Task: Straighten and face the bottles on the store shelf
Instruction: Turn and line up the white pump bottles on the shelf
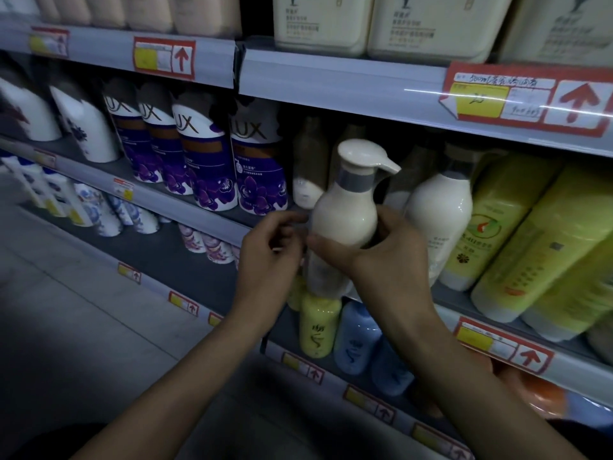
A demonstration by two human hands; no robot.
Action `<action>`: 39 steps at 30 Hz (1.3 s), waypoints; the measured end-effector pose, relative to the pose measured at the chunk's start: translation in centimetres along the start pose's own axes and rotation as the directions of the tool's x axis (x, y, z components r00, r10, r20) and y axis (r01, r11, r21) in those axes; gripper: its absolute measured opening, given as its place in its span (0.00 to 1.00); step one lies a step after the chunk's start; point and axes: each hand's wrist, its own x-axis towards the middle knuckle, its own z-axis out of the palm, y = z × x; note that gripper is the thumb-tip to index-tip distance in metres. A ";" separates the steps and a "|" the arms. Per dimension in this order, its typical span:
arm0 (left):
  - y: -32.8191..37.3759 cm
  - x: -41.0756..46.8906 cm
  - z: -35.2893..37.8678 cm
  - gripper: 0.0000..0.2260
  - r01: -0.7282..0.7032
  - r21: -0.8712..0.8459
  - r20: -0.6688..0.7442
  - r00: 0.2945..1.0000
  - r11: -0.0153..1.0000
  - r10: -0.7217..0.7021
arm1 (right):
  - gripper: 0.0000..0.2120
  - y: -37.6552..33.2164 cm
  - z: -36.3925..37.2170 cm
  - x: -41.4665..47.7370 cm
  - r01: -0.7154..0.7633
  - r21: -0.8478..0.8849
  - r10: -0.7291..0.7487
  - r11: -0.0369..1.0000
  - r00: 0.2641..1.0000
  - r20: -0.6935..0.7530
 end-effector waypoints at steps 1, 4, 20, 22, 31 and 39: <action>0.2 -0.7 -0.3 0.13 -0.021 0.008 -0.008 1.000 1.000 0.021 | 0.28 0.0 0.7 0.3 0.011 0.018 -0.011 1.000 0.999 -0.032; 0.1 -1.7 -0.7 0.15 -0.042 0.019 -0.041 0.998 0.999 0.042 | 0.28 -0.1 2.8 1.2 0.024 0.047 -0.018 0.999 0.993 -0.115; -1.4 2.0 0.0 0.17 0.096 -0.181 -0.073 0.991 0.979 -0.111 | 0.33 2.4 6.5 5.8 -0.028 0.137 0.036 0.990 0.997 -0.062; -1.6 2.8 -0.3 0.17 0.136 -0.232 -0.075 0.985 0.963 -0.157 | 0.33 3.0 6.1 5.7 -0.051 0.121 0.055 0.991 0.998 -0.031; -1.6 4.0 0.4 0.20 0.118 -0.076 0.038 0.993 0.990 -0.115 | 0.19 3.6 4.2 4.9 -0.174 0.217 0.190 0.960 0.980 -0.054; -0.6 4.7 0.4 0.13 0.228 -0.085 -0.119 0.964 0.970 -0.237 | 0.22 4.4 4.4 4.6 -0.317 0.229 0.328 0.920 0.945 -0.009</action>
